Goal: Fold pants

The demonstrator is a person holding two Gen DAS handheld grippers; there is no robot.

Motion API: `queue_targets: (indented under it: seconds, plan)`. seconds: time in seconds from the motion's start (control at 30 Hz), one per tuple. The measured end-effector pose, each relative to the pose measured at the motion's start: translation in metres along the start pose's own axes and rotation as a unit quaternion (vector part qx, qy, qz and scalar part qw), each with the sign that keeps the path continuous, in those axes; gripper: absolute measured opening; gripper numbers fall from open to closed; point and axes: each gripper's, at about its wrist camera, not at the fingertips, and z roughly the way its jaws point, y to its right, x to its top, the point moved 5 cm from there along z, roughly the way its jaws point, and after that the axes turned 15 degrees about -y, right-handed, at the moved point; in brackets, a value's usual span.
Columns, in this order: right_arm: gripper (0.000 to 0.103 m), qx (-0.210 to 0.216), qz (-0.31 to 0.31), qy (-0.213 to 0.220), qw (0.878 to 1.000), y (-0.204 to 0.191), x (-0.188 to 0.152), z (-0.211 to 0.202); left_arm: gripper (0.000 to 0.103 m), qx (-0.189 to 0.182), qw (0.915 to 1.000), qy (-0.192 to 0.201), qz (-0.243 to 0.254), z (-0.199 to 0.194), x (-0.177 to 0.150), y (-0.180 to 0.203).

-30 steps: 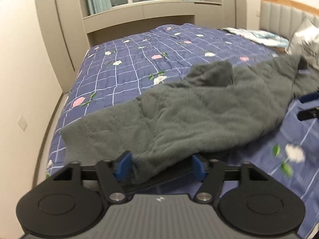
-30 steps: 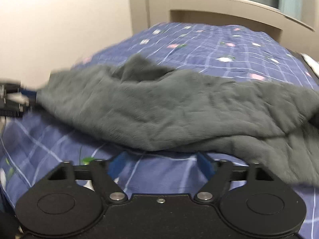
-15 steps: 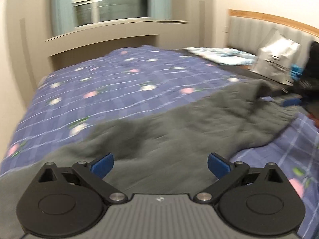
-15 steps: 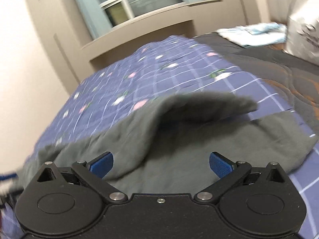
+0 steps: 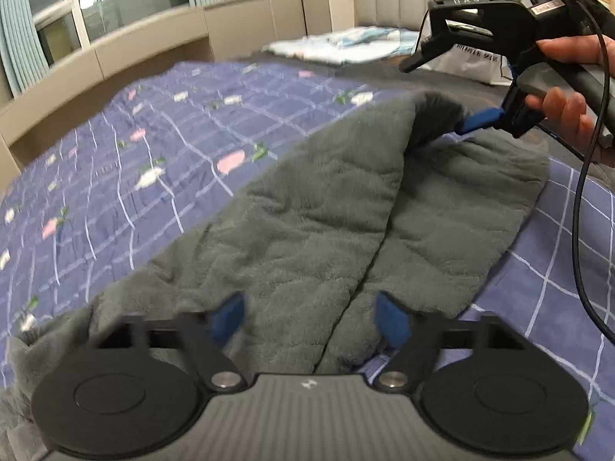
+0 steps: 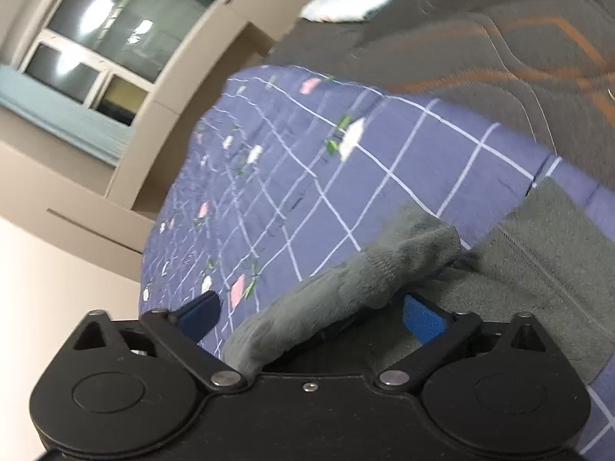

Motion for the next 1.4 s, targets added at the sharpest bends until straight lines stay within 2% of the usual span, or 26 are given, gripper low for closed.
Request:
queue_targets:
  seconds: [0.1, 0.17, 0.23, 0.33, 0.4, 0.5, 0.6, 0.7, 0.8, 0.93, 1.0, 1.13, 1.17, 1.2, 1.23, 1.27, 1.3, 1.33, 1.37, 1.4]
  plan:
    - [0.067, -0.024, 0.017, 0.0, 1.0, 0.007, 0.002, 0.005, 0.018, -0.01, 0.9996, -0.021, -0.015, 0.004, -0.002, -0.011]
    - [0.032, -0.035, 0.019, 0.003, 0.999, 0.011, 0.005, 0.006, 0.008, -0.006, 0.9996, -0.024, -0.014, 0.002, -0.003, -0.014]
    - [0.019, -0.034, 0.006, 0.008, 0.999, 0.01, 0.008, 0.004, 0.006, -0.014, 0.9995, -0.02, -0.022, -0.002, -0.002, -0.018]
    - [0.015, -0.019, -0.048, 0.035, 0.998, -0.006, 0.011, -0.013, 0.005, -0.032, 0.9987, -0.008, -0.038, -0.018, 0.0, -0.026]
    - [0.014, 0.002, -0.105, 0.067, 0.992, -0.023, 0.012, -0.035, 0.004, -0.051, 0.9976, 0.012, -0.046, -0.034, 0.004, -0.029]
    - [0.014, 0.018, -0.183, 0.119, 0.976, -0.037, 0.009, -0.076, 0.004, -0.068, 0.9969, 0.034, -0.024, -0.054, 0.007, -0.021]
    - [0.014, -0.008, -0.22, 0.145, 0.965, -0.022, 0.001, -0.102, 0.005, -0.073, 0.9967, 0.034, 0.012, -0.056, 0.007, -0.002]
    - [0.014, -0.061, -0.214, 0.128, 0.966, 0.019, -0.01, -0.101, 0.005, -0.055, 0.9976, 0.015, 0.04, -0.04, 0.001, 0.016]
    - [0.013, -0.115, -0.196, 0.103, 0.968, 0.064, -0.025, -0.082, 0.005, -0.055, 0.9976, -0.006, 0.041, -0.02, -0.006, 0.028]
    - [0.014, -0.124, -0.166, 0.092, 0.974, 0.101, -0.047, -0.068, 0.005, -0.04, 0.9979, 0.0, 0.052, -0.019, -0.012, 0.035]
    - [0.014, -0.13, -0.166, 0.093, 0.973, 0.107, -0.053, -0.065, 0.007, -0.044, 0.9978, -0.001, 0.049, -0.018, -0.011, 0.032]
    - [0.028, -0.157, -0.159, 0.091, 0.971, 0.109, -0.057, -0.062, 0.017, -0.07, 0.9973, -0.003, 0.02, -0.028, -0.011, 0.026]
    - [0.032, -0.159, -0.158, 0.091, 0.97, 0.107, -0.054, -0.063, 0.024, -0.075, 0.997, -0.003, 0.015, -0.031, -0.01, 0.023]
    - [0.036, -0.164, -0.159, 0.091, 0.969, 0.106, -0.056, -0.064, 0.038, -0.079, 0.9968, -0.001, 0.011, -0.036, -0.009, 0.021]
    - [0.047, -0.167, -0.162, 0.091, 0.968, 0.101, -0.057, -0.064, 0.046, -0.079, 0.9969, 0.004, 0.008, -0.041, -0.009, 0.017]
    - [0.066, -0.171, -0.165, 0.092, 0.967, 0.097, -0.058, -0.066, 0.059, -0.075, 0.9971, 0.01, 0.004, -0.047, -0.009, 0.013]
    - [0.077, -0.178, -0.169, 0.094, 0.965, 0.093, -0.062, -0.068, 0.062, -0.07, 0.9974, 0.016, 0.001, -0.053, -0.01, 0.008]
    - [0.092, -0.186, -0.173, 0.098, 0.962, 0.089, -0.064, -0.069, 0.063, -0.065, 0.9977, 0.02, -0.002, -0.06, -0.011, 0.0]
    - [0.097, -0.194, -0.182, 0.103, 0.958, 0.084, -0.069, -0.071, 0.067, -0.058, 0.9981, 0.021, -0.006, -0.065, -0.013, -0.007]
    - [0.098, -0.203, -0.192, 0.107, 0.954, 0.079, -0.074, -0.071, 0.074, -0.047, 0.9986, 0.022, -0.012, -0.071, -0.016, -0.017]
